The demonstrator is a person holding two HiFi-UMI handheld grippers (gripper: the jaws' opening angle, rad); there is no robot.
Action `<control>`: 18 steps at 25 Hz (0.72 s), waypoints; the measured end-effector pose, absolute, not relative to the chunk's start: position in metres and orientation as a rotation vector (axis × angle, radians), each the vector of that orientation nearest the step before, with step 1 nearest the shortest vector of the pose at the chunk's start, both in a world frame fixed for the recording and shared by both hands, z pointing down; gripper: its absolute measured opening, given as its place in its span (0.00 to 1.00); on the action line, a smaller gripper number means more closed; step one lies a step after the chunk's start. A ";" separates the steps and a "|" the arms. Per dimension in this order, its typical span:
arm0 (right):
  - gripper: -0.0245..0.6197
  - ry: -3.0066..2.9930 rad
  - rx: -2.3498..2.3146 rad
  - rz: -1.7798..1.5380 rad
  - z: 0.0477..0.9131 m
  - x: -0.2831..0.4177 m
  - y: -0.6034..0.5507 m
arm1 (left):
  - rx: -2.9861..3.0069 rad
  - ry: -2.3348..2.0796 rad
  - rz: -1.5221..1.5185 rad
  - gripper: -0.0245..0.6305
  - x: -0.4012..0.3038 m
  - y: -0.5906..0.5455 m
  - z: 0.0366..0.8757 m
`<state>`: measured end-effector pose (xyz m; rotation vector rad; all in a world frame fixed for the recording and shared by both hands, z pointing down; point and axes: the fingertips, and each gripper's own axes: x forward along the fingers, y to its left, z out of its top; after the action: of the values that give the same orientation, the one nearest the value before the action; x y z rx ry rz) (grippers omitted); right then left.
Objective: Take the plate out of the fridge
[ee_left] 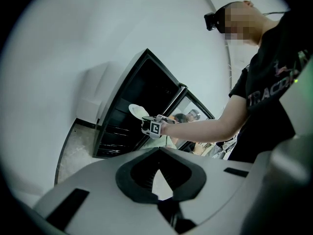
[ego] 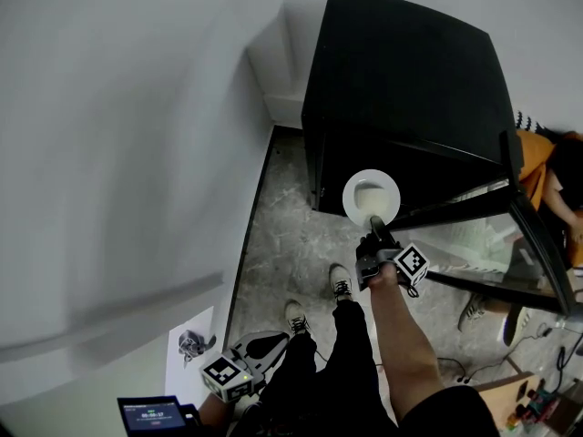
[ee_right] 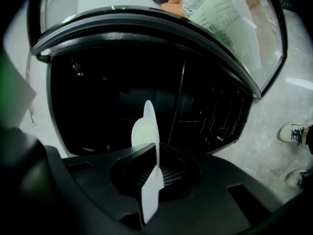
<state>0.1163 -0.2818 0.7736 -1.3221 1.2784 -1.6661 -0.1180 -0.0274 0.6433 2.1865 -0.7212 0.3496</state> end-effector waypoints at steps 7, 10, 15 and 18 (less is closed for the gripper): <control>0.06 1.258 -1.330 -1.706 0.722 0.116 -0.221 | 2.259 -0.694 0.338 0.04 -0.120 -0.024 0.625; 0.06 1.266 -1.325 -1.711 0.692 0.113 -0.203 | 2.297 -0.657 0.334 0.04 -0.116 -0.021 0.618; 0.06 1.283 -1.274 -1.671 0.625 0.106 -0.185 | 2.369 -0.593 0.314 0.04 -0.105 -0.018 0.604; 0.06 1.316 -1.251 -1.612 0.575 0.108 -0.182 | 2.412 -0.558 0.300 0.04 -0.099 -0.017 0.600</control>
<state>0.1079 -0.1819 0.5752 -1.2506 1.3161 -1.6116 -0.0986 -0.0168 0.6000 2.4123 -0.5576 0.2999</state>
